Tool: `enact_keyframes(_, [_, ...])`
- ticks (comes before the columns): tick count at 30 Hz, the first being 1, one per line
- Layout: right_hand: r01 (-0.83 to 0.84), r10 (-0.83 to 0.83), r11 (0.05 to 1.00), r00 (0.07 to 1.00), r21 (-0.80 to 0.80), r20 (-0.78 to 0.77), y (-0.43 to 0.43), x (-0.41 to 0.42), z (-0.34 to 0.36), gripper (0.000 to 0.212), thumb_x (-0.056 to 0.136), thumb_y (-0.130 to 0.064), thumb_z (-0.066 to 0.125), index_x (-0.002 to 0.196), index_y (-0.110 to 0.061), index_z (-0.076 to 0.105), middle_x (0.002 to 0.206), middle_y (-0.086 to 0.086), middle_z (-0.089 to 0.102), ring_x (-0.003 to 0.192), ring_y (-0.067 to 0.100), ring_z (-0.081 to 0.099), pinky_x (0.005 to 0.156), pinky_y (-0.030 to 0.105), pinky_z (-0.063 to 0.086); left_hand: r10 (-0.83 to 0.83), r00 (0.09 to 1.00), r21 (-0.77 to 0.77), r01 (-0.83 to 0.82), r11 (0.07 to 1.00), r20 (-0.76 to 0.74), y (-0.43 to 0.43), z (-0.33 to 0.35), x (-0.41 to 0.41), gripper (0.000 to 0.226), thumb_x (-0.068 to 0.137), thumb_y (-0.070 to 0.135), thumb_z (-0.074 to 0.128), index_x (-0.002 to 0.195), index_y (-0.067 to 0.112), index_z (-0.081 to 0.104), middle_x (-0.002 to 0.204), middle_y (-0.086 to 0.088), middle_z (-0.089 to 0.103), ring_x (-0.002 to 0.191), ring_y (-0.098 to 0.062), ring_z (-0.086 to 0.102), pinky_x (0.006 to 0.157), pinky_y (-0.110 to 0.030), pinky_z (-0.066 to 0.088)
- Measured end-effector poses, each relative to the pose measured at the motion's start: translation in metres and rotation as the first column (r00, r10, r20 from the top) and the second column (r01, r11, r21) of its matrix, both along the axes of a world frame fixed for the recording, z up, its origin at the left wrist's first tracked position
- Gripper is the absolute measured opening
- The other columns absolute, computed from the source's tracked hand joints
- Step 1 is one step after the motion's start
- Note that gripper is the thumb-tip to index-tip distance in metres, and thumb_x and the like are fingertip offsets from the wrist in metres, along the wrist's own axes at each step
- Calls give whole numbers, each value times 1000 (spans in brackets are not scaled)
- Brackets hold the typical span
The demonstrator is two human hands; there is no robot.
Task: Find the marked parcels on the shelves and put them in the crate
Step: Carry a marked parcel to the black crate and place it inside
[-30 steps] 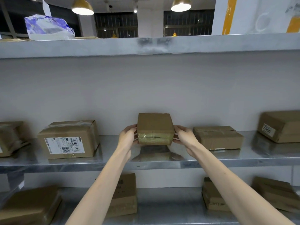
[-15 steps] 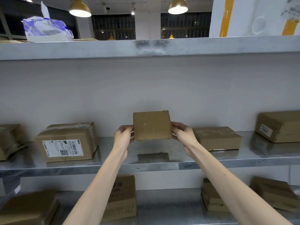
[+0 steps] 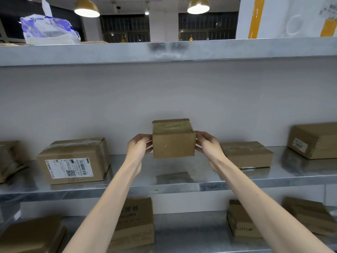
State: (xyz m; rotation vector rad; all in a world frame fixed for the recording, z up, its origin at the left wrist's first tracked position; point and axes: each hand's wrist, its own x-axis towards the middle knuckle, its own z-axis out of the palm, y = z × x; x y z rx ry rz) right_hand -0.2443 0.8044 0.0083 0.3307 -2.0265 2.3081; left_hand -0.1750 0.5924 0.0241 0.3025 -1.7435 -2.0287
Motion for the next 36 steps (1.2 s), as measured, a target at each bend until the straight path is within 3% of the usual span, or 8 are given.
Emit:
enact_keyframes(7, [37, -36, 998, 999, 40, -34, -1, -5, -7, 11, 97, -19, 62, 99, -19, 73, 108, 4, 74, 105, 18, 70, 99, 38, 55, 1, 999, -42, 1, 999, 45, -3, -14, -7, 24, 101, 11, 48, 118, 6, 65, 112, -12, 73, 103, -25, 70, 69, -28, 54])
enact_keyframes(12, [44, -40, 993, 998, 107, -43, 2, -4, -11, 21, 98, -22, 62, 117, -19, 71, 113, -1, 73, 107, 14, 68, 100, 38, 54, -18, 999, -68, 21, 997, 42, 1, -13, -2, 28, 103, 11, 46, 120, 9, 68, 113, -7, 74, 101, -17, 70, 68, -23, 54])
enact_keyframes(17, [43, -35, 984, 998, 172, -51, 1, 2, -7, 21, 100, -15, 57, 103, -31, 70, 108, -9, 72, 110, 12, 65, 96, 36, 55, 2, 999, -93, 2, 996, 40, 1, -6, -2, 25, 99, 14, 53, 113, 22, 72, 115, -1, 72, 111, -17, 65, 91, -37, 54])
enact_keyframes(21, [40, -36, 992, 999, 119, -40, -3, 4, -3, 26, 97, -9, 55, 100, -27, 72, 108, -4, 75, 106, 14, 68, 91, 32, 57, -7, 1000, -80, 9, 997, 28, 1, 1, -1, 34, 96, 7, 49, 111, 27, 72, 108, 0, 74, 104, -18, 67, 81, -31, 54])
enact_keyframes(25, [24, -24, 1000, 1000, -17, -11, -3, 7, 5, 24, 98, -4, 51, 105, -15, 71, 99, 2, 75, 86, 11, 72, 70, 16, 56, -36, 999, -75, 37, 996, 12, -5, 1, -1, 36, 94, 4, 46, 110, 23, 71, 99, -2, 77, 100, -21, 71, 85, -37, 53])
enact_keyframes(31, [-17, 15, 997, 1000, -79, -24, -2, 5, 3, 24, 101, -4, 48, 114, -8, 67, 108, 7, 73, 93, 13, 72, 75, 19, 58, 2, 998, 60, 2, 998, -63, -6, -1, -5, 22, 98, 1, 47, 108, 11, 63, 100, -10, 73, 91, -24, 69, 77, -29, 52])
enact_keyframes(36, [-31, 31, 999, 998, -6, -48, -1, 9, -3, 31, 100, -7, 51, 126, -15, 66, 114, 2, 73, 99, 10, 71, 76, 19, 57, -13, 999, 63, 16, 998, -53, -5, -5, -4, 32, 99, 1, 42, 109, 13, 69, 99, -6, 76, 99, -20, 69, 76, -28, 52])
